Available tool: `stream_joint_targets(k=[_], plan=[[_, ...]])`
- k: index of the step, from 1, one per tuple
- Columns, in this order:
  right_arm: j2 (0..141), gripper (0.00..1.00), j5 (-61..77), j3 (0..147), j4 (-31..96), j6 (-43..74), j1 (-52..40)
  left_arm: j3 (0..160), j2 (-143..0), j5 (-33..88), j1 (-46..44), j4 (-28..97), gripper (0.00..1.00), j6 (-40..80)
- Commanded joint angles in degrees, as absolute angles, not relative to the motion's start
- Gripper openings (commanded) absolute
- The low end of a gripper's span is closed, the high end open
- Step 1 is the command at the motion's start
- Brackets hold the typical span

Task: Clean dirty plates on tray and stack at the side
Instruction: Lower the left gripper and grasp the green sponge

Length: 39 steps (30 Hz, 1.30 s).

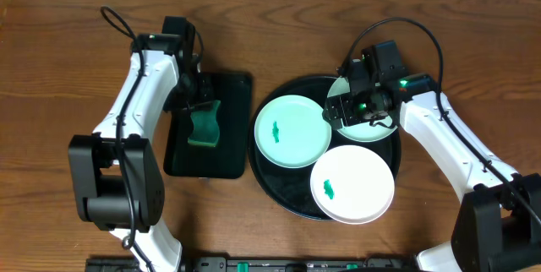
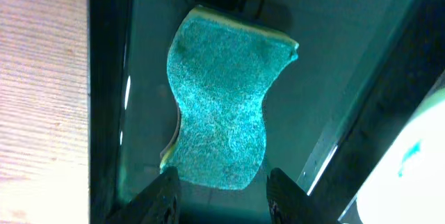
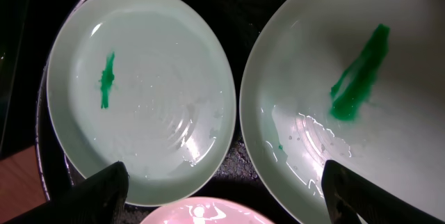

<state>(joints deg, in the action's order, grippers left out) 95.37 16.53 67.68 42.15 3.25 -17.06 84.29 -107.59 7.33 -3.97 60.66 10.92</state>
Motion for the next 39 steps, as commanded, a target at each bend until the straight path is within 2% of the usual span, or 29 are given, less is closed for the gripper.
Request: stream_joint_targets(k=[1, 9, 39], plan=[[95.6, 0.87, 17.0, 67.4, 42.0, 3.1, -17.3, 81.3, -108.3, 6.8, -4.1, 59.0, 0.42, 11.7], [95.6, 0.87, 17.0, 67.4, 42.0, 3.1, -17.3, 75.7, -108.3, 6.9, -4.1, 50.6, 0.42, 11.7], [95.6, 0.87, 17.0, 67.4, 42.0, 3.2, -17.3, 67.5, -108.4, 6.9, -4.1, 40.8, 0.43, 11.7]])
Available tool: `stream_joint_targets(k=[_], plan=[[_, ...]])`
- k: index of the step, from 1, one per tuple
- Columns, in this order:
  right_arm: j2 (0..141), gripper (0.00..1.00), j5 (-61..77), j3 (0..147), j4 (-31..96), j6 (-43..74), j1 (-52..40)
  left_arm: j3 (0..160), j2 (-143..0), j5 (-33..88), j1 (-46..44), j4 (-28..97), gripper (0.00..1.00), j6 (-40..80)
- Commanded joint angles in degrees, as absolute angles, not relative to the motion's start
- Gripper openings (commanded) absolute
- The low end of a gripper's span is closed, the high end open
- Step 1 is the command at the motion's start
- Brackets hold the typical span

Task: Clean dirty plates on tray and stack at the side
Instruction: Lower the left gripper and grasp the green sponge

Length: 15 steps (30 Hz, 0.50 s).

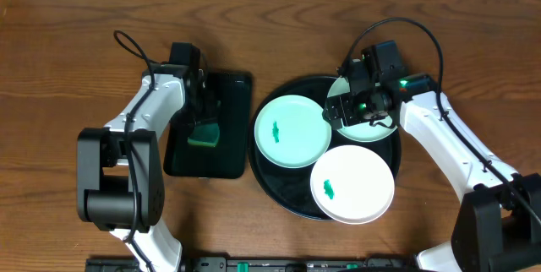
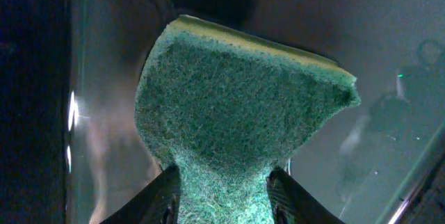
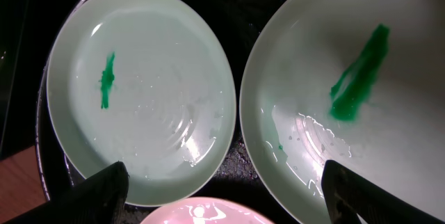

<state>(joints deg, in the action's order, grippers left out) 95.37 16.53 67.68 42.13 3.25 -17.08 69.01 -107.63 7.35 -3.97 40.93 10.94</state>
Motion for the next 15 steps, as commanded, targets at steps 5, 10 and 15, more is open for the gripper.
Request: stream_joint_targets(k=[5, 10, 15], plan=[[95.6, 0.87, 17.0, 67.4, 42.0, 3.2, -17.3, 67.0, -108.4, 6.9, -4.1, 40.8, 0.43, 11.7], [95.6, 0.87, 17.0, 67.4, 42.0, 3.1, -17.3, 65.8, -108.4, 6.8, -4.1, 40.1, 0.43, 11.7], [95.6, 0.87, 17.0, 67.4, 42.0, 3.2, -17.3, 62.7, -108.4, 6.8, -4.1, 37.0, 0.42, 11.7]])
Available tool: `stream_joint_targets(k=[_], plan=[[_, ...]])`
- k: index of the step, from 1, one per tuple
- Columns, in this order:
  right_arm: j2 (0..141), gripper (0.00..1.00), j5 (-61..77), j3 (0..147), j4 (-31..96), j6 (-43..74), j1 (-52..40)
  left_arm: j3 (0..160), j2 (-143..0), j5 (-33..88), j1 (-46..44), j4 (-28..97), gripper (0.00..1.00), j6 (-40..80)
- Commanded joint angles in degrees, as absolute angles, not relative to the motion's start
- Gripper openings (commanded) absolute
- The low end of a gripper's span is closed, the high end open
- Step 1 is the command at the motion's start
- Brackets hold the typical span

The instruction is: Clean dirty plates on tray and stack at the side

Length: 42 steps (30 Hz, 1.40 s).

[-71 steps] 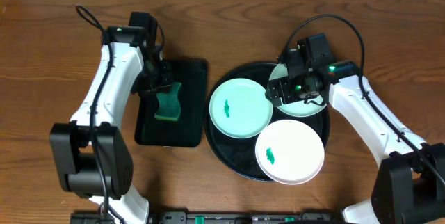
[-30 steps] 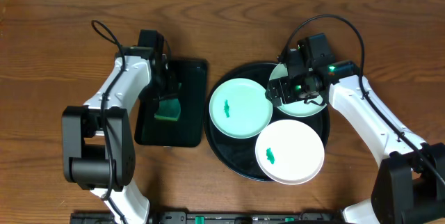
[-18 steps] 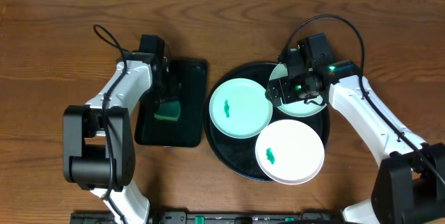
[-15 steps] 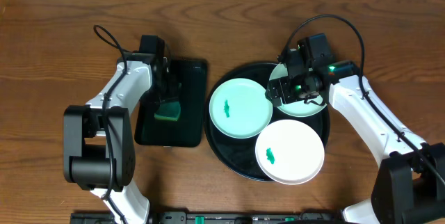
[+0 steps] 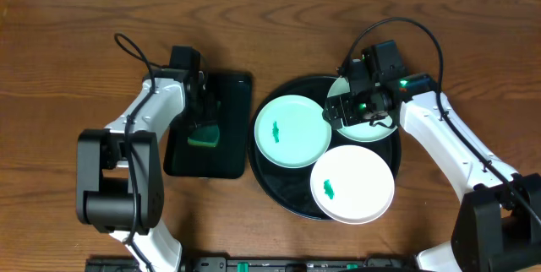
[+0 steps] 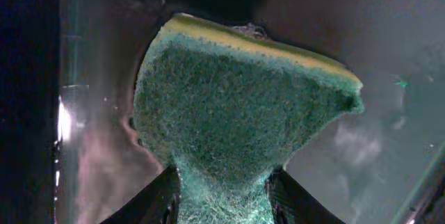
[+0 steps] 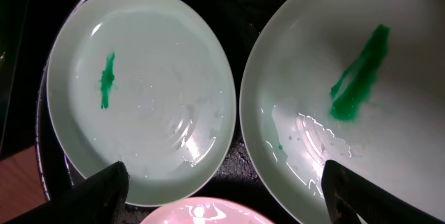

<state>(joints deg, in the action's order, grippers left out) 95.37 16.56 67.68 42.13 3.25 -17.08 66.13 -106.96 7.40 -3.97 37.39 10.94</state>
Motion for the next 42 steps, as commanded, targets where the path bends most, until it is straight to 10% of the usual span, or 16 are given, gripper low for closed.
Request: stream_joint_targets(k=[1, 8, 42], plan=[[95.6, 0.87, 17.0, 67.4, 42.0, 3.2, -17.3, 62.4, -108.4, 6.9, -4.1, 36.7, 0.41, 11.7], [95.6, 0.87, 17.0, 67.4, 42.0, 3.2, -17.3, 62.6, -108.2, 6.9, -4.1, 36.8, 0.08, 11.7], [95.6, 0.8, 17.0, 67.4, 49.8, 7.9, -21.4, 62.8, -78.5, 6.8, -4.1, 42.5, 0.07, 11.7]])
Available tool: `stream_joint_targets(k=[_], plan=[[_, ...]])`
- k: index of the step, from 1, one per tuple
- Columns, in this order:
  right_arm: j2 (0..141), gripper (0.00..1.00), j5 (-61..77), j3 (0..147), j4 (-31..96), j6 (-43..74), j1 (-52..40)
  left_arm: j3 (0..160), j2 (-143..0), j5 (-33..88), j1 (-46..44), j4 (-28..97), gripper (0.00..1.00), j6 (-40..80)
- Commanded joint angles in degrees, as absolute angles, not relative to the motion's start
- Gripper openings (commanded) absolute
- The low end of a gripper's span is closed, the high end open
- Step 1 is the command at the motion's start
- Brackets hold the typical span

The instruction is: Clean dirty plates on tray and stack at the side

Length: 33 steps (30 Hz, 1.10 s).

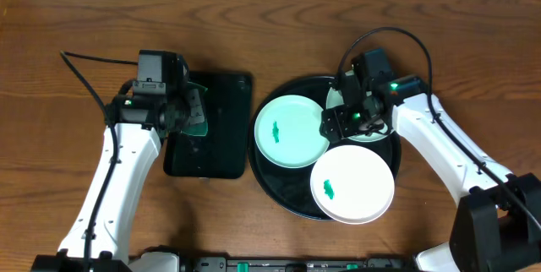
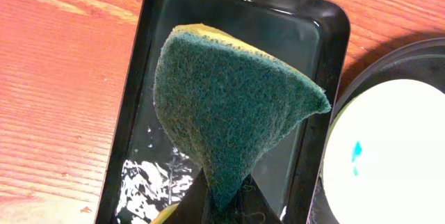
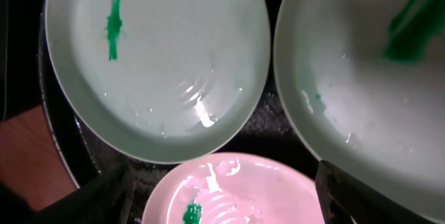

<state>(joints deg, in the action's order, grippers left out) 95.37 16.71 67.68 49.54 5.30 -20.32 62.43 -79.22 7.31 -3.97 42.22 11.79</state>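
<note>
A round black tray (image 1: 272,179) holds three stained plates. One mint plate (image 1: 292,131) lies at its left, and a second mint plate (image 1: 372,131) at the back right is partly under my right arm. A white plate (image 1: 353,183) lies at the front. Each carries a green smear (image 3: 113,17). My right gripper (image 3: 222,206) hovers open over the gap between the plates, holding nothing. My left gripper (image 2: 222,206) is shut on the narrow end of a green sponge (image 2: 229,116), which hangs above the black rectangular tray (image 2: 132,113).
Shallow water glints in the rectangular tray (image 1: 207,158), left of the round tray. Brown wooden table (image 1: 68,19) surrounds both. Cables loop behind each arm.
My left gripper has risen with the sponge, from pressed into the rectangular tray to well above it. My right gripper has shifted toward the front, so the front plate shows more.
First my left gripper stood open above the sponge lying flat in the rectangular tray. Then its fingers were down around the sponge's near end, then squeezed on it. Now the sponge hangs lifted in the grip. My right gripper stayed open over the plates throughout.
</note>
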Motion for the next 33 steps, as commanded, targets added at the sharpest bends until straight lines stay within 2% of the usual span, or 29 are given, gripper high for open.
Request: stream_joint_targets(k=[1, 5, 6, 7, 9, 14, 17, 20, 23, 27, 29, 30, 33], plan=[[95.6, 0.8, 17.0, 67.4, 49.9, 8.4, -21.6, 62.8, -78.5, 6.8, -4.1, 42.6, 0.07, 11.7], [95.6, 0.72, 17.0, 67.4, 49.8, 10.9, -23.0, 62.7, -78.5, 6.8, -4.1, 42.7, 0.07, 11.7], [95.6, 0.66, 17.0, 67.4, 49.7, 11.4, -23.2, 62.7, -78.5, 6.8, -4.1, 42.7, 0.07, 11.7], [95.6, 0.52, 17.0, 67.4, 49.4, 12.9, -23.6, 62.4, -78.5, 6.8, -4.1, 42.4, 0.07, 11.6], [95.6, 0.4, 17.0, 67.4, 49.2, 14.9, -23.9, 61.6, -78.5, 6.8, -4.1, 41.6, 0.07, 11.6], [95.6, 0.28, 16.9, 67.4, 49.0, 16.3, -24.5, 58.4, -78.5, 6.8, -4.1, 38.1, 0.07, 11.6], [95.6, 0.1, 16.7, 67.4, 48.5, 16.4, -24.5, 57.5, -78.5, 6.8, -4.1, 37.1, 0.07, 11.6], [95.6, 0.03, 13.5, 67.4, 48.4, 19.0, -24.5, 57.4, -78.5, 6.8, -4.1, 37.0, 0.07, 11.6], [95.6, 0.04, 9.4, 67.4, 48.5, 22.1, -24.5, 57.4, -78.5, 6.8, -4.1, 37.0, 0.07, 11.6], [95.6, 0.15, 7.0, 67.4, 48.4, 23.8, -24.5, 57.3, -78.6, 6.8, -4.1, 37.1, 0.07, 11.6], [95.6, 0.27, 6.7, 67.4, 48.4, 23.7, -24.5, 57.2, -78.6, 6.9, -4.1, 37.0, 0.07, 11.6], [95.6, 0.31, 6.6, 67.4, 48.4, 23.7, -24.5, 57.1, -78.6, 6.8, -4.1, 36.9, 0.07, 11.6], [95.6, 0.34, 5.7, 67.4, 48.4, 23.7, -24.5, 56.9, -78.6, 6.9, -4.1, 36.9, 0.07, 11.6]])
